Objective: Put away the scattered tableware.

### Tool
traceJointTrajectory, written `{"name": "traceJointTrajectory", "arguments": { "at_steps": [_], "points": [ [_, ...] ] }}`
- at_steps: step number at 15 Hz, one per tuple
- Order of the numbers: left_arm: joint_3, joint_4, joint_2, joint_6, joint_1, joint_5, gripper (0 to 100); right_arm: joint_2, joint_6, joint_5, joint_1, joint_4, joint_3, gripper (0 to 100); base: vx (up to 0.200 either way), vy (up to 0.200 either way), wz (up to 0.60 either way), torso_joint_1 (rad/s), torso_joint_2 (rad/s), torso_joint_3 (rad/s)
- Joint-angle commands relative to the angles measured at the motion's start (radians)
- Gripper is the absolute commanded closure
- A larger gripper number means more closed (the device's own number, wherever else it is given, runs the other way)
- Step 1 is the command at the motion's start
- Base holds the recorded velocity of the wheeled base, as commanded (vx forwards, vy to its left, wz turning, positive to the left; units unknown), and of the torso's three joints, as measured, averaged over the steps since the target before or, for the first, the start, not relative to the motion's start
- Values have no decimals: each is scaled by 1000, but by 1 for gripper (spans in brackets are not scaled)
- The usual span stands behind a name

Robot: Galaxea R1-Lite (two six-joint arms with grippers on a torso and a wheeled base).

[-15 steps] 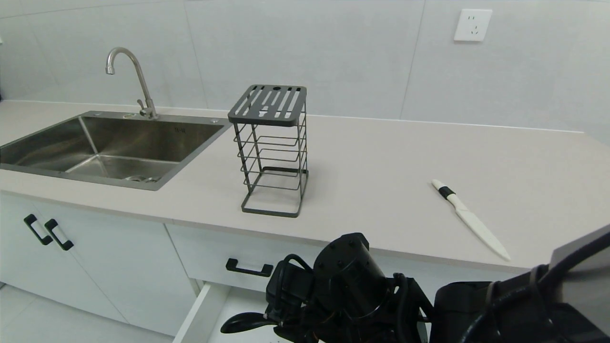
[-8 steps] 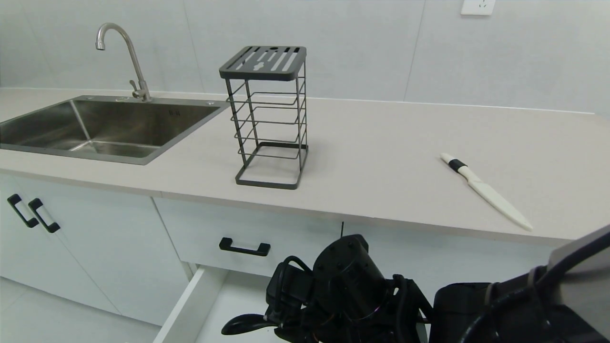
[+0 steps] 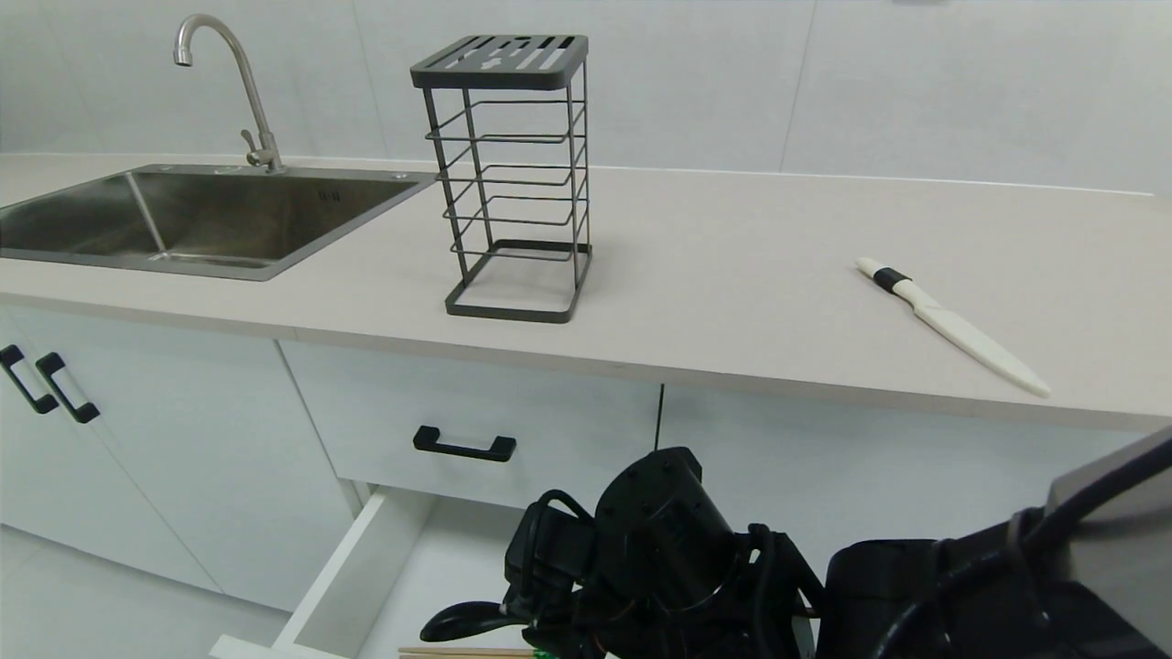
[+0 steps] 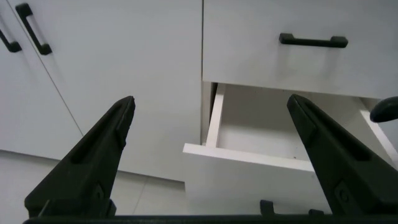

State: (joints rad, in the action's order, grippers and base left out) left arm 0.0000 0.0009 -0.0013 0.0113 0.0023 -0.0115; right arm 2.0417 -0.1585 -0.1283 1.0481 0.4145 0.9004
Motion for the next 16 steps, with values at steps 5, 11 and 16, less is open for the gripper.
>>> {"name": "traceJointTrajectory", "arguments": {
  "at_steps": [5,11,16],
  "points": [
    [0,1,1,1,1,-1,0,144,-3,-1,-25,-33,166,100,0,0,0,-2,10,7],
    [0,1,1,-1,1,-1,0,226,-3,-1,-37,-37,204,100,0,0,0,0,0,0],
    [0,1,1,-1,1,1,0,308,-3,-1,-46,-63,298,100,0,0,0,0,0,0]
  ]
}}
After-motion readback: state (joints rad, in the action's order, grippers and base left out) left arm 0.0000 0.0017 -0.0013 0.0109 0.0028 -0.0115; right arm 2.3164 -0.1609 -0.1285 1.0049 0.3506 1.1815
